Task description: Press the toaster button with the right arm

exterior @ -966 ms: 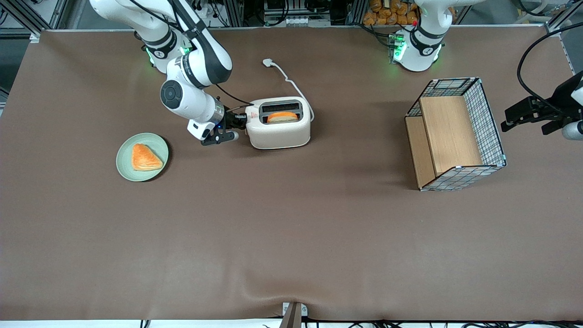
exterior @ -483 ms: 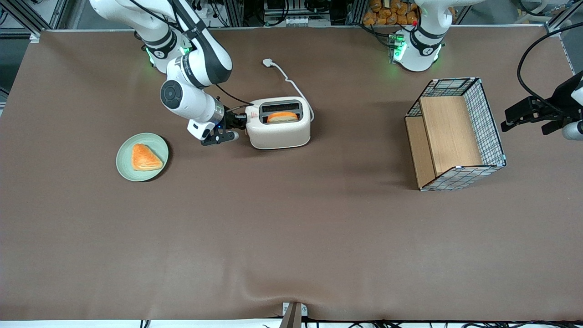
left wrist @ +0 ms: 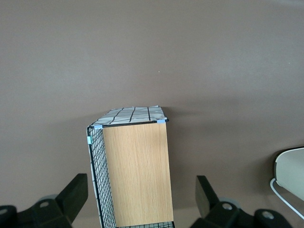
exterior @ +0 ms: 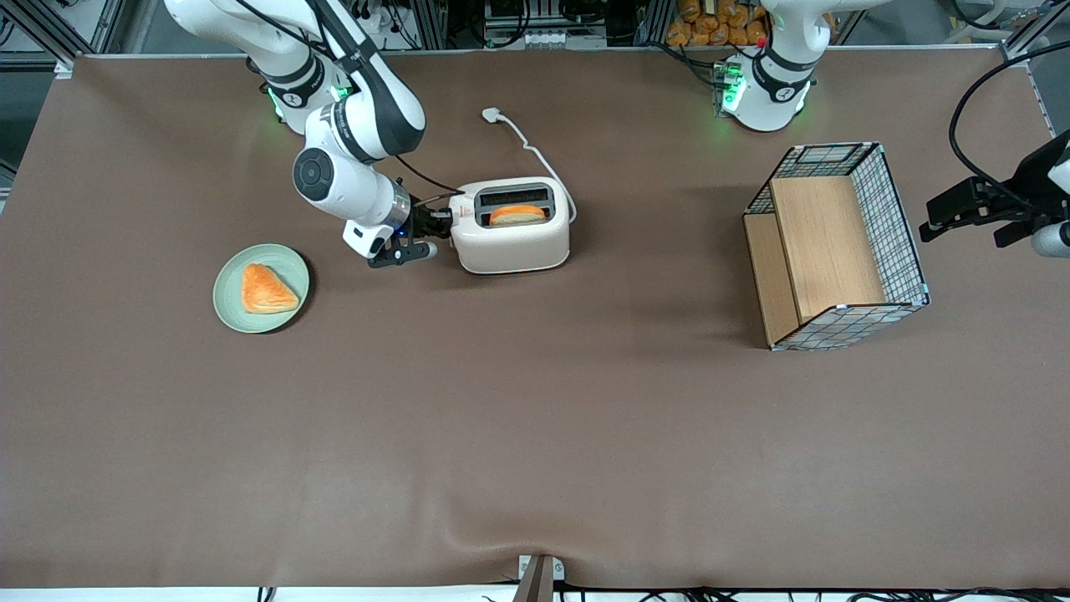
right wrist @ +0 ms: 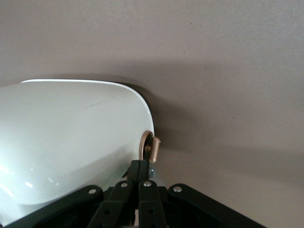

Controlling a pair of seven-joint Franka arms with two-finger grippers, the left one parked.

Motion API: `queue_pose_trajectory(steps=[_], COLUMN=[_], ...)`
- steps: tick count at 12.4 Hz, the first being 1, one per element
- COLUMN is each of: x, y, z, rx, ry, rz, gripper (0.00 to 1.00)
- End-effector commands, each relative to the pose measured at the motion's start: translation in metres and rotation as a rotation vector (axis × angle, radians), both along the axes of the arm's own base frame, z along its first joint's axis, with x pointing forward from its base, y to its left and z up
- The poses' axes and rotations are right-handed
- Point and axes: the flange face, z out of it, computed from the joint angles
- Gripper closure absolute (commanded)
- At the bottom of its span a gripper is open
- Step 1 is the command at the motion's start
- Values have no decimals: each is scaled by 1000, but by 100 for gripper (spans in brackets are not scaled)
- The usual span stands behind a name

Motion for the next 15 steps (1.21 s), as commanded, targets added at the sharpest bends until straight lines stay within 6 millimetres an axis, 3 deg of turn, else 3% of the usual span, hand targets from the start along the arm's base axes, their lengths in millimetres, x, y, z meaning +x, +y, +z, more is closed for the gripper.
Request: queue_pose_trajectory(steps=[1,4,7,8,9,10,11,12,15], x=[6,13,28,35,46,57,68,83,139], y=[-17,-18,-22,-25,-29,-36,-42,-50,-93], z=[-20,-8,22,33,46,59,71,87,150], rx=[8,31,73,91,99,106,102,65,-43], ry=[-65,-22,5,35,63,93,98,57,22], rz=[32,28,23,22,15,-17,-23,6,44], gripper=[100,100,100,89,52,33,7,0,0])
